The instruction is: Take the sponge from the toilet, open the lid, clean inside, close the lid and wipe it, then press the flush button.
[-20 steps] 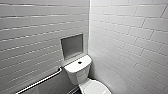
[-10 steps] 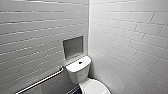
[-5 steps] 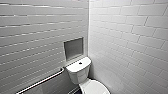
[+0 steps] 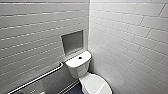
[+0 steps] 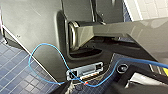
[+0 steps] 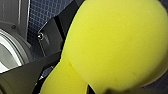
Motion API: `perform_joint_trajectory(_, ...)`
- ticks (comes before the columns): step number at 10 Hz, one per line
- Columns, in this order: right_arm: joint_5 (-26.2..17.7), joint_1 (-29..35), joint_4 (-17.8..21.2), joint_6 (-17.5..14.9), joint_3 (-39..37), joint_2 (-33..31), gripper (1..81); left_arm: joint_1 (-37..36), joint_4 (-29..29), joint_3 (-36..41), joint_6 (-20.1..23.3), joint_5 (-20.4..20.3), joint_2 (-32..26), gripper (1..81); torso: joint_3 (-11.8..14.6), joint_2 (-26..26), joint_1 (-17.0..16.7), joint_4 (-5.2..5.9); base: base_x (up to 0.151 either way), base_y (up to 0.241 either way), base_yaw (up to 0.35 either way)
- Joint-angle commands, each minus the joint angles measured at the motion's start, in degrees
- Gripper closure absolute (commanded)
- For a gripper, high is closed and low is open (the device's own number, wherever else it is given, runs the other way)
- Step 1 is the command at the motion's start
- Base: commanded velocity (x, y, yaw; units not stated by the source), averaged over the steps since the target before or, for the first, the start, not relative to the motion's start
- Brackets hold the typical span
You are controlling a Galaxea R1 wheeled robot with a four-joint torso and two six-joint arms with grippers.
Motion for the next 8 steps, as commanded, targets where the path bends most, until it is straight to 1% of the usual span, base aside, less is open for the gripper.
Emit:
perform_joint_trajectory(1, -1.92, 0.19, -1.34, -0.16, 0.22, -1.14, 81.1, -0.35, -0.49, 0.66, -0.11, 3.88, -0.35, 1.0, 3.98, -0.07, 0.02, 0.0, 0.0, 0.0, 0.0)
perform_joint_trajectory(2, -2.01, 0.19, -1.34, -0.16, -0.13, -1.05, 81.1, -0.35, -0.4, 0.66, -0.03, 4.13, -0.27, 1.0, 5.91, 0.37, -0.11, 0.0, 0.0, 0.0, 0.0)
perform_joint_trajectory(3, -2.01, 0.02, -1.34, -0.16, -0.75, -0.7, 81.1, -0.35, -0.4, -0.22, -0.11, 4.31, 0.09, 1.0, 6.74, 0.52, -0.13, 0.0, 0.0, 0.0, 0.0)
perform_joint_trajectory(4, -2.1, -0.24, -1.25, -0.07, -2.14, -0.18, 81.1, -0.27, -0.58, -3.19, -0.11, 4.57, 1.22, 1.0, 2.6, 0.54, -0.15, 0.0, 0.0, 0.0, 0.0)
perform_joint_trajectory(5, -3.31, -0.42, -0.64, 0.63, -3.99, 1.14, 81.1, -0.26, -0.75, -7.67, -0.11, 4.58, 3.07, 1.0, 4.35, 0.54, -0.18, 0.0, 0.0, 0.0, 0.0)
perform_joint_trajectory(7, -10.26, -1.12, -0.29, 0.72, -10.67, 5.1, 81.1, 0.0, -3.74, -12.87, -0.11, 5.9, 5.98, 1.0, 5.53, 0.54, -0.29, 0.0, 0.0, 0.0, 0.0)
perform_joint_trajectory(8, -11.5, -2.18, 0.24, 0.81, -13.83, 7.03, 81.1, 0.0, -4.53, -13.49, -0.11, 6.78, 6.5, 1.0, 5.55, 0.54, -0.31, 0.0, 0.0, 0.0, 0.0)
